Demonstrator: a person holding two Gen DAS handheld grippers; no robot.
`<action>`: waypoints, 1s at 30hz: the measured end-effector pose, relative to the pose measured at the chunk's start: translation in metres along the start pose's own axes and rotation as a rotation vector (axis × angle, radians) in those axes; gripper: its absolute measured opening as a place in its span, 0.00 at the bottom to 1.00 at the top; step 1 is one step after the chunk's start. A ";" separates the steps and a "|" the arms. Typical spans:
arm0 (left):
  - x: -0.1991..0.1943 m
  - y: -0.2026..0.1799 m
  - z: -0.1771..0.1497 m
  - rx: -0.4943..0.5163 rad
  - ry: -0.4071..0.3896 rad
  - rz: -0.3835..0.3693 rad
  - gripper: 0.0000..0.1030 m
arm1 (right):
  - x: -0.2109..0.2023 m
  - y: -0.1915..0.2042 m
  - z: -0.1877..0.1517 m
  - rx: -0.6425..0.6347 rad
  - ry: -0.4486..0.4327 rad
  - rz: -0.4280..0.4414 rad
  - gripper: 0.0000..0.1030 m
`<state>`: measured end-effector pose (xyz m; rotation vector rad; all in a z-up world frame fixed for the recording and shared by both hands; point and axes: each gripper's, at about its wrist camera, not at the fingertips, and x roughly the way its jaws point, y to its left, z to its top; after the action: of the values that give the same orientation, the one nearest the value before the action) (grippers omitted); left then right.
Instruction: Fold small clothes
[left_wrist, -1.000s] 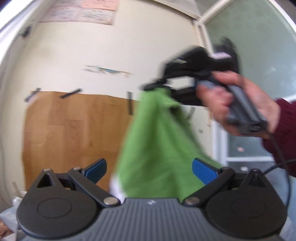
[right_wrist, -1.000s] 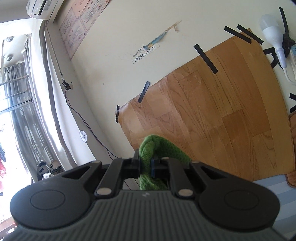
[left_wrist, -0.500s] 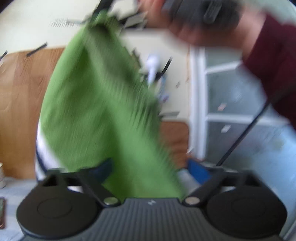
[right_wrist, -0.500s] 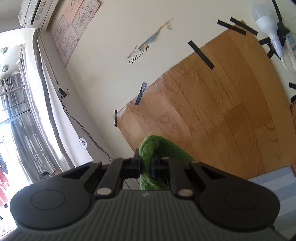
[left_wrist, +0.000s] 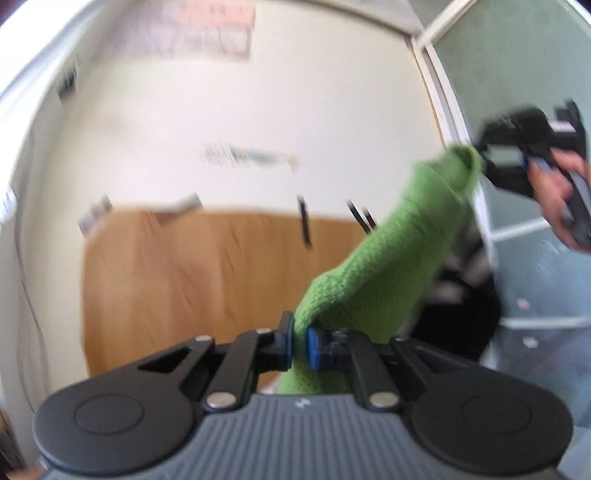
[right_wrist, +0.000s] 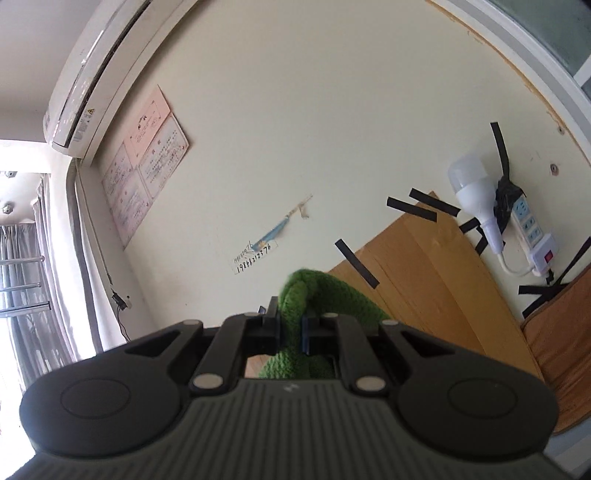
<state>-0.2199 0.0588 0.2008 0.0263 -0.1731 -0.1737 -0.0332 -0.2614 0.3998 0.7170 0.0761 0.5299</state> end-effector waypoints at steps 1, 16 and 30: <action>-0.001 0.001 0.008 0.014 -0.023 0.028 0.07 | 0.001 0.004 -0.001 -0.016 0.008 -0.001 0.12; 0.036 0.011 0.080 -0.010 -0.072 0.117 0.07 | -0.026 -0.016 -0.005 -0.062 0.067 0.001 0.12; 0.311 0.059 -0.159 0.056 0.608 0.454 0.20 | 0.186 -0.250 -0.170 0.065 0.459 -0.410 0.47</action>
<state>0.1197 0.0641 0.0988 0.0924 0.4230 0.2944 0.1951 -0.2250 0.1311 0.6102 0.6579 0.2888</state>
